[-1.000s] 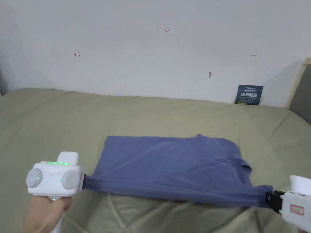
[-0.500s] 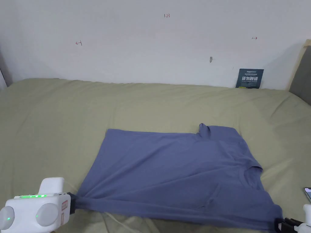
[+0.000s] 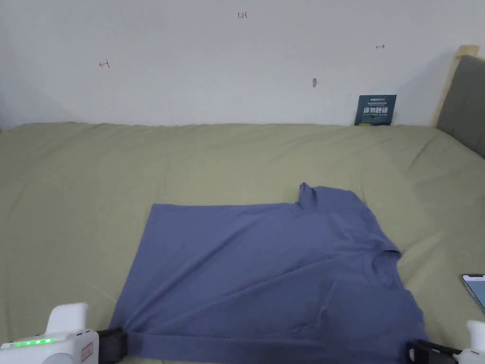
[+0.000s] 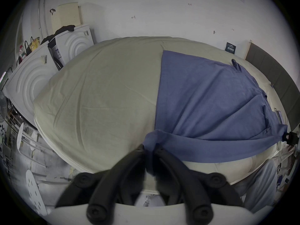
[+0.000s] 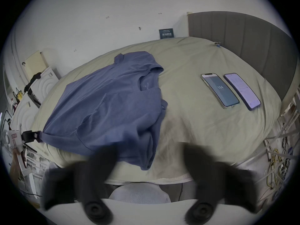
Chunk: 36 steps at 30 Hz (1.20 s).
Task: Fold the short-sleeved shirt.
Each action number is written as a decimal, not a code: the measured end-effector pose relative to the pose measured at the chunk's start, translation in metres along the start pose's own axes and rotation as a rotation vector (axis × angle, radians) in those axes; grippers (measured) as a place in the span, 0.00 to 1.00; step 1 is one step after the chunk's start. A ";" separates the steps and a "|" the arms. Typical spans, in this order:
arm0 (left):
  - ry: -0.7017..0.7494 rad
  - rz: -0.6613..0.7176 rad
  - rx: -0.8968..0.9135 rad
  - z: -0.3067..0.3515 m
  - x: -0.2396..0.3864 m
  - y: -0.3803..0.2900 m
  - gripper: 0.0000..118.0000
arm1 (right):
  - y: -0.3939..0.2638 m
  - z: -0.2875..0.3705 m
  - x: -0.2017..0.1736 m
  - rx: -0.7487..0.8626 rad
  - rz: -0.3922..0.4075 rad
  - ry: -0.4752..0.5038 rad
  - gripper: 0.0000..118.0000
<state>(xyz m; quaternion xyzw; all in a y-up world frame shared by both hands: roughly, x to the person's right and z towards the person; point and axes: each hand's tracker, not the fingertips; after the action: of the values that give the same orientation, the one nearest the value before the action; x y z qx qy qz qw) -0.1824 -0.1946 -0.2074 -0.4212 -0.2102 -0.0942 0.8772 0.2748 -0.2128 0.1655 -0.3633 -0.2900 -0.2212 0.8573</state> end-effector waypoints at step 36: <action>-0.025 0.044 0.034 0.013 0.000 -0.013 0.97 | -0.006 0.044 -0.034 0.179 0.158 -0.038 0.00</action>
<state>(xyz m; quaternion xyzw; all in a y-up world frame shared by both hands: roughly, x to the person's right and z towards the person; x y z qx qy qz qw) -0.1906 -0.1923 -0.1911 -0.4117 -0.2134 -0.0659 0.8835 0.2316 -0.1778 0.1711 -0.3111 -0.2952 -0.1192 0.8955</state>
